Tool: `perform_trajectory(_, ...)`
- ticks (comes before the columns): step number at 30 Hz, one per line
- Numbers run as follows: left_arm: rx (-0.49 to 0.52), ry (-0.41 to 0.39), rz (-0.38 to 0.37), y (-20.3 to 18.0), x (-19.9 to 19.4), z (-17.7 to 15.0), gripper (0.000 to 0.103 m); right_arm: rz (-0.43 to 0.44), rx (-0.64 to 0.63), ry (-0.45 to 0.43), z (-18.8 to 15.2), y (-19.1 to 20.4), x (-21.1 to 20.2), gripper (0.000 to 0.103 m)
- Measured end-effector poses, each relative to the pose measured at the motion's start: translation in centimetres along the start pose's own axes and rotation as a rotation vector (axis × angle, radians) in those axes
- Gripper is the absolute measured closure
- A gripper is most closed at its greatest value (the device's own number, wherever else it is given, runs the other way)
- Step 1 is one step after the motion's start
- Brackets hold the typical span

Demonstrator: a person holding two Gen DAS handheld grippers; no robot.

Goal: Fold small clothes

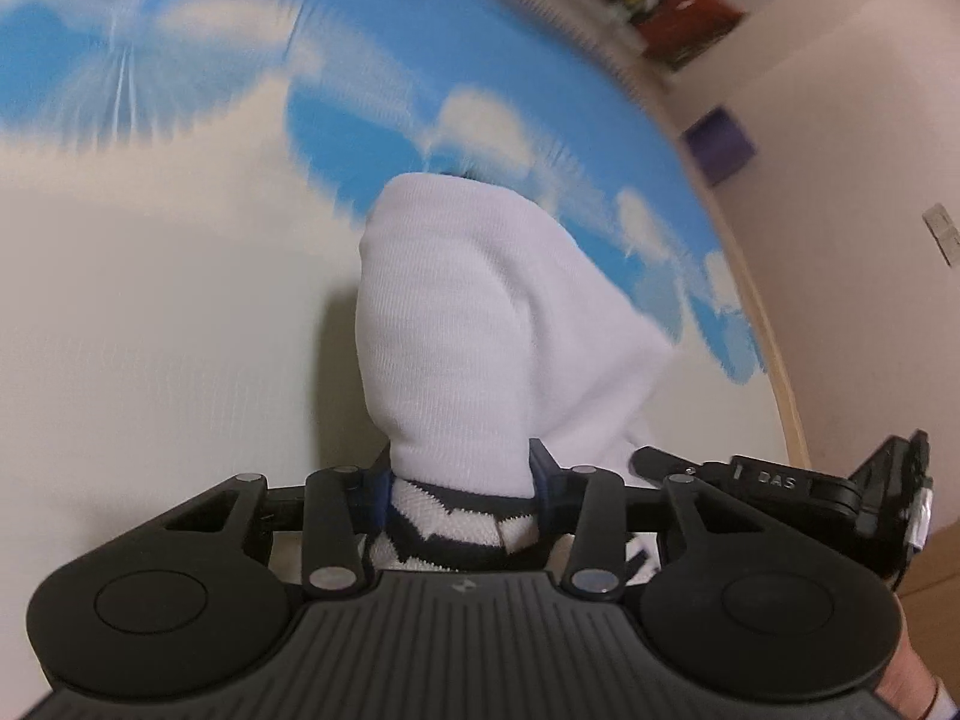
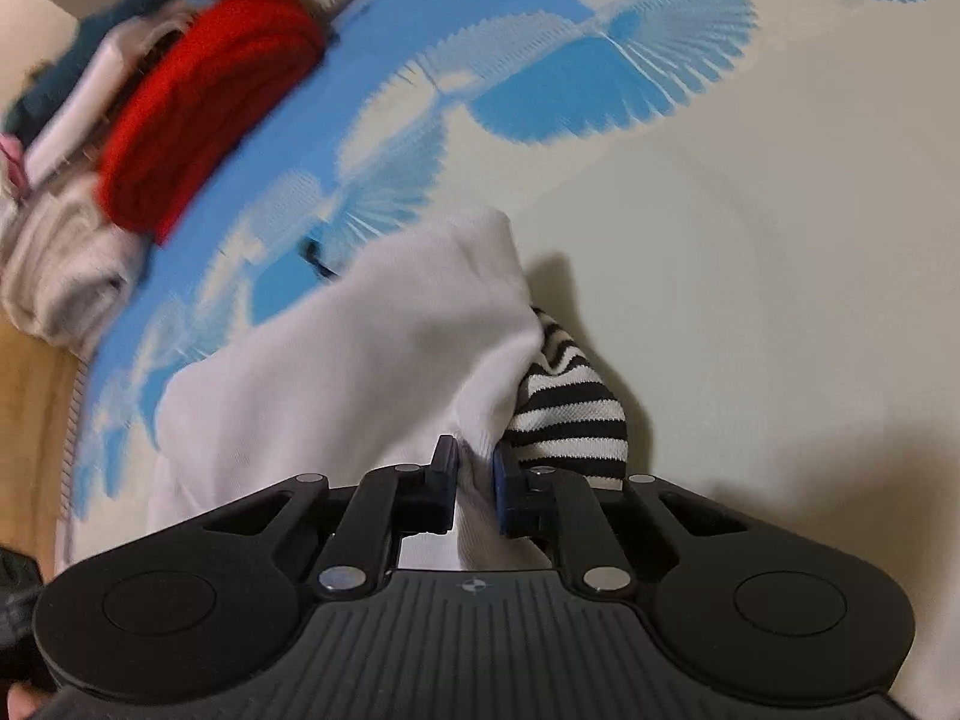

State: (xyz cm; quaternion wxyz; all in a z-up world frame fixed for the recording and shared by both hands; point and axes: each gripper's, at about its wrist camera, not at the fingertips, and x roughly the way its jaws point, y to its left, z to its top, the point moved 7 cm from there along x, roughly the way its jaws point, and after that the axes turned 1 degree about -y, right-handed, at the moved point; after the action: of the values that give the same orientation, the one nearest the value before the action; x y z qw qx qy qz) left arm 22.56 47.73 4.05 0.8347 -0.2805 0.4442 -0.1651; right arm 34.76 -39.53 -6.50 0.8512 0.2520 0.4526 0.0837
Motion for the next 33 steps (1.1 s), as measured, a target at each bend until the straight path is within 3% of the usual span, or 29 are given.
perform_trajectory(3, 0.048, -0.056, 0.026, 0.4, -3.2, 3.2, 0.058, 0.068, -0.009, -0.048, 0.7, 2.8, 0.1, 0.092)
perform_trajectory(8, 0.088, -0.110, 0.085, 4.2, -6.8, 9.2, 0.056, 0.180, -0.049, -0.133, 1.6, 8.6, 1.5, 0.092)
perform_trajectory(11, 0.092, -0.110, 0.122, 7.4, -7.4, 11.4, 0.042, 0.211, -0.087, -0.162, 1.8, 11.8, 3.1, 0.093)
perform_trajectory(13, 0.061, -0.123, 0.194, 10.8, -7.6, 12.2, 0.035, 0.169, -0.119, -0.158, 1.8, 12.9, 4.8, 0.093)
perform_trajectory(15, 0.009, -0.071, 0.255, 13.7, -7.6, 11.6, 0.036, 0.059, -0.146, -0.120, 1.7, 12.7, 7.3, 0.092)
perform_trajectory(16, -0.007, -0.054, 0.241, 14.4, -7.8, 11.1, 0.036, 0.016, -0.153, -0.110, 1.6, 12.4, 8.0, 0.102)
perform_trajectory(19, -0.033, 0.008, 0.154, 14.9, -7.7, 8.2, 0.036, -0.080, -0.185, -0.109, 2.2, 11.9, 9.4, 0.102)
perform_trajectory(20, -0.014, 0.046, 0.173, 15.0, -7.3, 7.1, 0.036, -0.083, -0.179, -0.117, 2.4, 11.7, 9.4, 0.101)
perform_trajectory(21, 0.053, 0.088, 0.237, 15.0, -6.8, 6.4, 0.035, -0.078, -0.165, -0.128, 2.7, 11.7, 9.3, 0.099)
perform_trajectory(23, 0.151, 0.112, 0.283, 15.1, -6.4, 5.1, 0.029, -0.068, -0.156, -0.155, 2.9, 11.8, 8.5, 0.097)
perform_trajectory(25, 0.195, 0.127, 0.292, 15.2, -5.9, 4.6, 0.027, -0.033, -0.172, -0.166, 2.4, 12.5, 7.7, 0.088)
perform_trajectory(26, 0.183, 0.124, 0.287, 15.2, -6.1, 4.7, 0.028, 0.002, -0.187, -0.160, 2.0, 12.9, 7.3, 0.076)
perform_trajectory(29, 0.144, 0.098, 0.270, 15.5, -6.8, 4.7, 0.029, 0.082, -0.258, -0.056, 0.0, 14.2, 7.7, 0.057)
perform_trajectory(30, 0.149, 0.104, 0.278, 15.5, -6.6, 4.8, 0.028, 0.072, -0.284, 0.008, -0.9, 14.0, 8.5, 0.057)
perform_trajectory(33, 0.123, 0.121, 0.303, 16.0, -6.8, 4.4, 0.027, -0.125, -0.379, 0.111, -2.7, 11.8, 10.3, 0.058)
